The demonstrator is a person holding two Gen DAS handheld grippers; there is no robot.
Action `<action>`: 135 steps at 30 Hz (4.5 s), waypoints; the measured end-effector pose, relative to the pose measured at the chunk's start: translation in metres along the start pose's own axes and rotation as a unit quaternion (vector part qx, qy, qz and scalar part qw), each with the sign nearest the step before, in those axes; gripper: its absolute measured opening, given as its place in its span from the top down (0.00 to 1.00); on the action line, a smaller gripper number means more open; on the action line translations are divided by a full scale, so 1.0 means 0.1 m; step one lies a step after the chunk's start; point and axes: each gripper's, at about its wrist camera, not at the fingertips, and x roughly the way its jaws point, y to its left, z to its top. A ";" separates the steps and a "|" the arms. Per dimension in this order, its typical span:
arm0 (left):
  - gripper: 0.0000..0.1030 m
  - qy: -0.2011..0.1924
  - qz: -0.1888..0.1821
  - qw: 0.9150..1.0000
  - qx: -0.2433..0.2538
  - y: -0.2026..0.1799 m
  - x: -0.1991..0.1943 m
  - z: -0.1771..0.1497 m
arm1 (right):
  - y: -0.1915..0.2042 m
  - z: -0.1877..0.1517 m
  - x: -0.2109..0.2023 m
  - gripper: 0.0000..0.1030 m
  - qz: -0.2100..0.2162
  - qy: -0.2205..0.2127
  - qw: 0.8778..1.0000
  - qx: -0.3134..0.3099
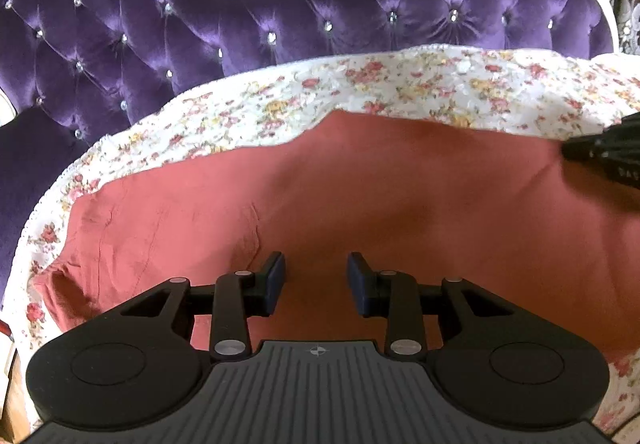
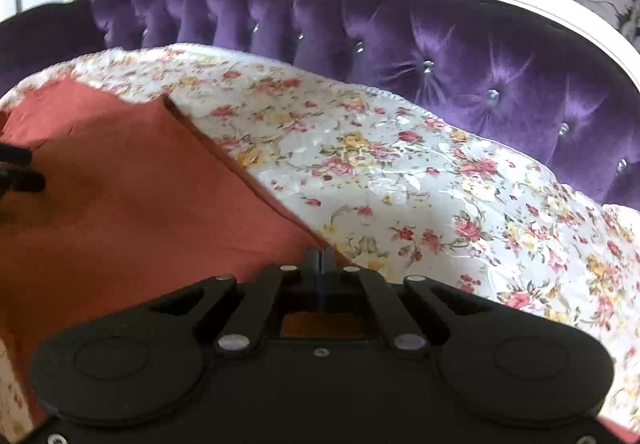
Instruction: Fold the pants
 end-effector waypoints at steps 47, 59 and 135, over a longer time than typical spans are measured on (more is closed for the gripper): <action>0.68 -0.012 -0.054 0.995 0.084 -1.20 -0.18 0.24 | -1.45 -0.72 -1.06 0.84 -0.052 -0.039 0.986 0.155; 0.67 0.006 -0.072 0.995 0.074 -1.28 -0.08 0.17 | -1.05 -0.60 -0.67 0.57 0.020 0.036 0.999 0.028; 0.67 0.003 -0.155 0.982 0.104 -1.97 -0.48 0.27 | -2.18 -1.68 -1.98 0.86 0.023 0.007 0.926 0.376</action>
